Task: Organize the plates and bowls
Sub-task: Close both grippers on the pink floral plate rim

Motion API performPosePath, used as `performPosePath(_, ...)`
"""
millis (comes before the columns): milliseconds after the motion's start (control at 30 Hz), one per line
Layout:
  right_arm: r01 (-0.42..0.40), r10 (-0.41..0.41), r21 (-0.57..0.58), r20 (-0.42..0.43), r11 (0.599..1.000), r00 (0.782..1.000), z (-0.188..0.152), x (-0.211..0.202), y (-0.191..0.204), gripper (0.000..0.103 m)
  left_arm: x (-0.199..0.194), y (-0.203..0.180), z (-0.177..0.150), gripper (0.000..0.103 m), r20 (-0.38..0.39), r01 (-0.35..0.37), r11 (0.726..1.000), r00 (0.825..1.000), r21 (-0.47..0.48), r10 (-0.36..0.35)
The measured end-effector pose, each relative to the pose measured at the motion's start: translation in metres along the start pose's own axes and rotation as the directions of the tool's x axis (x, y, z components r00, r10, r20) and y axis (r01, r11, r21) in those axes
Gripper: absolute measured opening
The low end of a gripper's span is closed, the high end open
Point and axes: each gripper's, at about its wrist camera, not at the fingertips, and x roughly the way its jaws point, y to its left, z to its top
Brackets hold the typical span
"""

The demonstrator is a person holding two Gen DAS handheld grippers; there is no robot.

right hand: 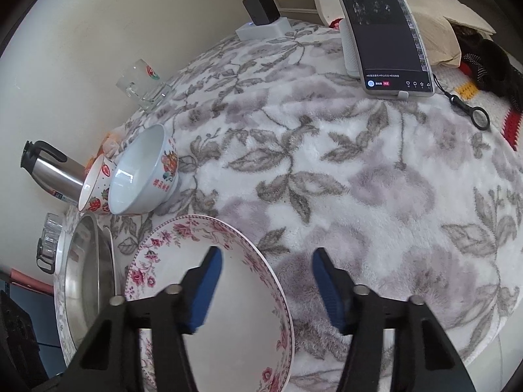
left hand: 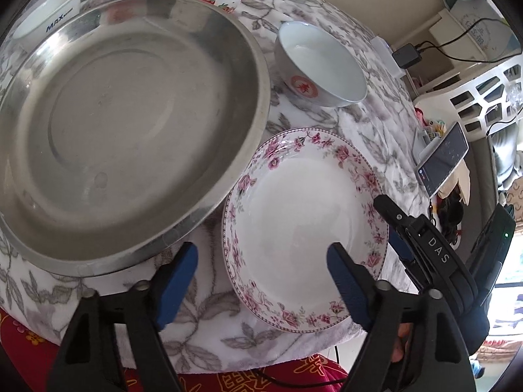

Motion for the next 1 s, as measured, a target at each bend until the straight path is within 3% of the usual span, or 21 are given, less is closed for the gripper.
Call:
performPosePath(133, -0.005, 0.005, -0.008, -0.01, 1.0, 1.0, -0.001, 0.002, 0.001, 0.033, 0.002, 0.001, 0.0, 0.056, -0.005, 0.015, 1.0, 1.0, -0.013, -0.015)
performPosePath(200, -0.002, 0.002, -0.011, -0.013, 1.0, 1.0, -0.001, 0.002, 0.001, 0.027, 0.003, 0.001, 0.0, 0.05, -0.004, 0.008, 1.0, 1.0, -0.017, -0.008)
performPosePath(500, 0.001, -0.002, -0.009, -0.063, 1.0, 0.998, -0.005, 0.013, -0.001, 0.023, 0.015, 0.013, 0.004, 0.025, -0.027, -0.019, 0.999, 0.999, -0.038, 0.018)
performPosePath(600, -0.001, 0.001, -0.008, -0.063, 1.0, 0.998, -0.006, 0.013, -0.001, 0.023, 0.028, 0.019, 0.004, 0.021, -0.069, -0.017, 0.998, 0.998, -0.067, 0.013)
performPosePath(1000, 0.001, -0.002, -0.02, -0.064, 1.0, 0.998, -0.006, 0.013, 0.0, 0.024, 0.027, 0.018, 0.008, 0.016, -0.056, -0.006, 0.999, 0.998, -0.053, 0.003)
